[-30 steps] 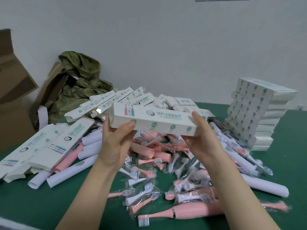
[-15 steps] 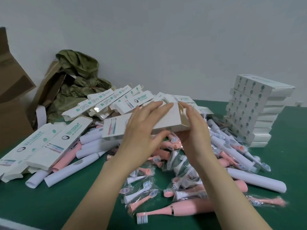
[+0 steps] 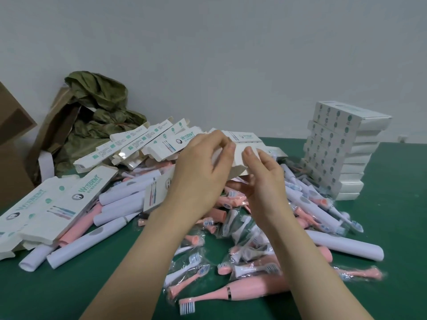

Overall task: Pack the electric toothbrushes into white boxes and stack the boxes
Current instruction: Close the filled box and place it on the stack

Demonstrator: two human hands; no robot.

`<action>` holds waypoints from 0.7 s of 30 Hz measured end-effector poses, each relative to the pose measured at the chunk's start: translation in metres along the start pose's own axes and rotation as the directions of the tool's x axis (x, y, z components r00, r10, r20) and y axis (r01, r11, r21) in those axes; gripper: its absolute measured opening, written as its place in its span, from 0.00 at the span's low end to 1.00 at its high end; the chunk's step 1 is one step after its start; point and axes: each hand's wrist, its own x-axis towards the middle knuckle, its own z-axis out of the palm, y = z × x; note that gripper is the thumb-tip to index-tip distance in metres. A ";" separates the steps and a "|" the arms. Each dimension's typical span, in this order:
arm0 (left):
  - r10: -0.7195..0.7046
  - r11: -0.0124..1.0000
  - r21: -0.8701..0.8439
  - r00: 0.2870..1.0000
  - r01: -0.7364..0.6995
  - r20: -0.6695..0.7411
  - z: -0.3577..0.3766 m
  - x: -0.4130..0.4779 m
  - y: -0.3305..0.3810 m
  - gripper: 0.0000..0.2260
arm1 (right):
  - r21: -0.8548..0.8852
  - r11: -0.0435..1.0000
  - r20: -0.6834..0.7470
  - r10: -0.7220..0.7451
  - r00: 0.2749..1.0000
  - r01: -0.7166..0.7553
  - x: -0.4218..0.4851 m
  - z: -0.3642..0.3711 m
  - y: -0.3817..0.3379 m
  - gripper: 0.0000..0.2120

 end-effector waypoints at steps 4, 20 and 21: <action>-0.096 0.995 -0.029 0.995 0.098 0.038 0.002 0.000 0.003 0.07 | 0.042 0.999 -0.030 0.004 1.000 -0.003 0.002 -0.003 -0.002 0.08; 0.042 0.962 0.265 0.996 -0.063 0.082 -0.010 -0.016 -0.017 0.24 | 0.034 0.967 0.094 0.248 0.964 -0.253 0.011 -0.006 -0.001 0.17; 0.036 0.964 0.264 0.999 -0.043 0.031 -0.012 -0.018 -0.020 0.23 | -0.025 0.965 0.033 0.261 0.965 -0.260 0.014 -0.013 -0.001 0.16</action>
